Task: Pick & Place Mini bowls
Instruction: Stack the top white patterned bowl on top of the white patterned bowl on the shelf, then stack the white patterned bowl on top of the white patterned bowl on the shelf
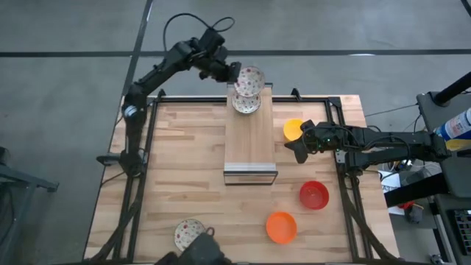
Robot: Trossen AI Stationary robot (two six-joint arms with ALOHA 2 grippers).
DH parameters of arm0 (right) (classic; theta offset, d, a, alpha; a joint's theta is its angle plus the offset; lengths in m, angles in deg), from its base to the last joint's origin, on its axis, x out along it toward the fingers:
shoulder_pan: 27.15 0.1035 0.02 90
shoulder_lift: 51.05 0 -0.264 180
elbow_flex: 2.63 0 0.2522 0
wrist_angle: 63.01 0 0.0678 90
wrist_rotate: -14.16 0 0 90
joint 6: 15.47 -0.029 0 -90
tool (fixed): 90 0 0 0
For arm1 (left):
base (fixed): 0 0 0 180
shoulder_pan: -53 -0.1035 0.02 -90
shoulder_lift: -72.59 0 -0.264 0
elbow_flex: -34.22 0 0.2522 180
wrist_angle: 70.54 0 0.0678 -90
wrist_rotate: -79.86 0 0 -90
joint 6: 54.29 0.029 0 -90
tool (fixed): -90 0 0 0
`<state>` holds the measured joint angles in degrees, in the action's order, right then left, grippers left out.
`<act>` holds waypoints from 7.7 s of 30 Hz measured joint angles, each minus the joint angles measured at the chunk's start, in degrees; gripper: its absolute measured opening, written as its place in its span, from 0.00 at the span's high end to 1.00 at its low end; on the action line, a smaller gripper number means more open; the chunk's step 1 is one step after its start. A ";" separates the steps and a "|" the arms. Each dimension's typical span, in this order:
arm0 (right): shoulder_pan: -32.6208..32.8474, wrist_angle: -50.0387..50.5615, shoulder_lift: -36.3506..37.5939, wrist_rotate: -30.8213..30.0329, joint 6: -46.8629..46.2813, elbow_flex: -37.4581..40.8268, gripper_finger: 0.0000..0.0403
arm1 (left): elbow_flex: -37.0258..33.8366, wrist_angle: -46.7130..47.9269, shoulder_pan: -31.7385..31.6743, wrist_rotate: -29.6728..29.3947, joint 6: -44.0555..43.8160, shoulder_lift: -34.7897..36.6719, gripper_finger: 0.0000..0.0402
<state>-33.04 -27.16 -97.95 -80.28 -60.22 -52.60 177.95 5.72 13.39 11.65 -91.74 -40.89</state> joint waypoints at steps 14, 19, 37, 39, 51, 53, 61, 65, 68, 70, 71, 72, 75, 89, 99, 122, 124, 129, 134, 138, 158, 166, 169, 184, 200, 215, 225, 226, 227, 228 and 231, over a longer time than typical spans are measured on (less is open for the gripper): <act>0.00 0.00 -0.02 -0.21 0.61 0.00 0.98 | 4.80 9.49 1.24 -1.17 0.74 -4.16 1.00; 0.00 -0.02 -0.02 -0.75 1.51 0.00 0.98 | 4.79 11.85 2.01 -3.20 1.92 -4.16 1.00; -0.02 -0.09 -0.04 -2.53 1.75 0.00 0.98 | 1.23 12.93 2.66 -4.59 3.06 -4.88 1.00; -0.02 -0.10 -0.04 -3.10 1.77 0.00 0.98 | 0.81 12.52 2.64 -4.59 3.04 -4.88 1.00; -0.02 -0.09 -0.04 -3.21 2.35 0.00 0.98 | 0.81 10.70 2.96 -3.85 0.73 -4.80 0.91; -0.02 -0.11 -0.04 -3.21 2.40 0.00 0.98 | 0.81 10.41 3.02 -3.84 0.77 -4.80 0.87; -0.02 -0.09 -0.04 -3.44 2.48 0.00 0.98 | 0.81 9.98 2.99 -3.06 1.18 -4.40 0.78; -0.02 -0.09 -0.04 -3.45 2.47 0.00 0.98 | 0.81 9.99 3.04 -0.26 3.08 -2.82 0.78; -0.02 -0.11 -0.04 -3.47 2.39 0.00 0.98 | 0.88 9.92 3.95 -0.69 6.44 -1.24 0.78; -0.02 -0.12 -0.04 -3.48 2.34 0.00 0.98 | 0.92 9.86 4.38 -1.72 7.21 -0.48 0.78; -0.02 -0.13 -0.04 -3.49 2.34 0.00 0.98 | 0.92 9.86 4.48 -2.28 7.28 -0.31 0.78; -0.02 -0.15 -0.04 -3.67 2.34 0.00 0.98 | 0.92 9.89 4.46 -2.82 7.30 -0.17 0.78; -0.02 -0.17 -0.04 -4.53 2.32 0.00 0.98 | 0.92 10.04 4.34 -3.28 7.47 0.07 0.78; -0.02 0.04 -0.04 -4.11 1.66 0.00 0.98 | 0.90 22.30 12.08 -4.26 16.22 5.20 0.78; 0.00 0.37 -0.02 0.34 2.56 0.00 0.98 | -3.80 27.48 21.39 -7.37 10.21 10.75 0.78; 0.00 1.94 -0.11 5.99 8.54 0.00 0.98 | -42.18 16.82 58.40 -7.17 -3.65 25.34 0.78; 0.00 1.95 -0.11 6.03 7.35 0.00 0.98 | -44.28 16.10 60.94 -6.62 -3.89 25.34 0.78; 0.00 1.95 -0.13 6.01 4.42 0.00 0.98 | -48.75 14.78 66.01 -14.68 -3.14 25.50 0.78; 0.00 1.95 -0.13 6.01 3.37 0.00 0.98 | -54.31 2.96 68.26 -14.28 -4.08 25.51 0.78; 0.00 1.83 -0.13 5.82 1.35 0.00 0.98 | -59.22 -5.10 69.07 -10.78 -4.13 25.51 0.78; 0.00 1.62 -0.15 4.46 -0.09 0.00 0.98 | -68.42 -17.51 69.57 -5.44 -4.61 25.50 0.78; 0.00 1.62 -0.15 4.37 0.20 0.00 0.98 | -69.18 -20.24 69.57 -7.31 -4.65 25.45 0.78; 0.00 1.62 -0.15 4.33 0.36 0.00 0.98 | -71.18 -23.13 69.57 -7.09 -6.10 25.43 0.78; 0.02 1.64 -0.15 4.35 0.39 0.00 0.98 | -75.52 -28.66 69.57 -6.31 -8.79 25.41 0.78; 0.02 1.62 -0.15 4.33 1.25 0.00 0.98 | -77.07 -29.29 69.37 -6.31 -11.60 25.39 0.86; 0.00 1.62 -0.15 4.27 1.41 0.00 0.98 | -77.41 -29.42 68.84 -6.42 -12.19 26.70 1.00; 0.00 1.62 -0.15 2.97 1.53 0.00 0.98 | -77.66 -24.43 67.52 -6.98 -15.78 34.66 1.00; 0.00 1.62 -0.15 2.92 1.55 0.00 0.98 | -77.70 -24.35 67.23 -6.89 -16.33 35.69 1.00; 0.00 1.62 -0.15 2.88 1.67 0.00 0.98 | -77.74 -24.20 66.89 -6.79 -16.76 36.83 1.00; 0.00 1.62 -0.15 2.80 1.82 0.00 0.98 | -77.75 -24.05 66.48 -6.81 -17.26 37.94 1.00; 0.00 1.62 -0.15 2.78 1.88 0.00 0.98 | -77.79 -24.03 65.00 -6.91 -18.81 41.46 1.00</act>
<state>-33.04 -25.54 -98.10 -77.51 -58.34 -52.60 100.17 -18.31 78.39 4.74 -110.55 0.56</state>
